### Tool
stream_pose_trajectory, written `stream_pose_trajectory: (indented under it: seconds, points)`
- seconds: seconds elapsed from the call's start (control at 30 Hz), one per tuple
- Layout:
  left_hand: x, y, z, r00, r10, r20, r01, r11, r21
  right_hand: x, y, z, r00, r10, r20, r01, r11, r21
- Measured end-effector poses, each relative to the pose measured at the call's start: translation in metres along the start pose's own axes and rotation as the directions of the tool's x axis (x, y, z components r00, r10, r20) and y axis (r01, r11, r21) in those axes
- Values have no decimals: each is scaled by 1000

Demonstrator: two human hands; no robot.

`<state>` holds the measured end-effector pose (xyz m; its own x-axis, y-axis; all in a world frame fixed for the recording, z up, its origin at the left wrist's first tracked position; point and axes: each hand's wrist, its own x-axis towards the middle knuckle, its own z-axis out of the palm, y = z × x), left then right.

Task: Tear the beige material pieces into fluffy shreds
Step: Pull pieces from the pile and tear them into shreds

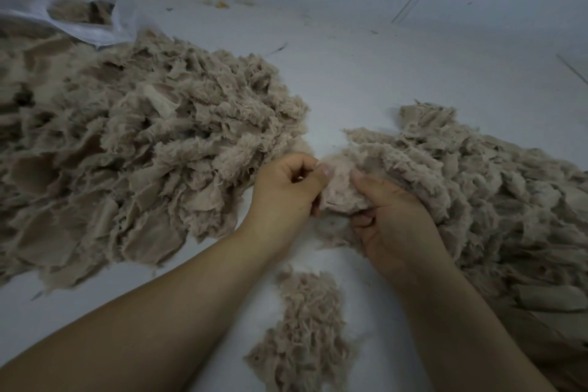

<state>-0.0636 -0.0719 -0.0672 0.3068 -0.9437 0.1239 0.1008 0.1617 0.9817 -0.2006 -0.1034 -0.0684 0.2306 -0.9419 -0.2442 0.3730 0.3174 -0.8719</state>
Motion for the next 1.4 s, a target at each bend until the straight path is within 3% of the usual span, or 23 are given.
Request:
stream_pose_trajectory:
  seconds: [0.1,0.17,0.27,0.37,0.43,0.63,0.77,0.87,0.97,1.1,1.17,1.27,1.4]
  points:
    - [3,2,-3,988,127,-87,-117,987,113,1,2,0,1000,-17,-24,17,1000,5]
    - [2,2,-2,969,240,-66,-217,943,252,-1,2,1,1000,-23,-14,23,999,-25]
    - [-2,1,2,936,345,63,-341,853,396,-6,0,5,997,-35,73,41,996,-79]
    - [-7,3,7,890,359,280,-455,740,496,-9,-1,7,990,-23,137,32,998,-62]
    - [-9,4,9,908,294,300,-401,817,413,-9,-2,7,988,-19,150,27,998,-55]
    - [-1,4,5,989,136,61,-147,956,253,-8,-3,7,995,-23,99,31,996,-78]
    - [7,10,1,971,-195,136,163,962,220,-8,-4,8,988,5,152,14,992,-124]
    - [12,13,-6,926,-282,252,241,954,179,-11,-7,10,979,0,204,33,987,-159]
    - [13,15,-11,913,-294,283,281,956,87,-11,-7,10,985,12,170,12,990,-140]
    - [13,12,-11,943,-263,205,271,963,-9,-5,-4,8,998,31,60,-27,998,-63]
    - [12,10,-9,950,-238,205,248,968,-29,-6,-3,6,994,0,112,11,995,-97]
    - [10,8,-5,958,-186,218,193,981,-9,-10,-3,5,947,-41,319,123,963,-240]
    - [8,6,-6,973,-135,185,151,985,-77,-8,0,1,961,-24,275,98,961,-257]
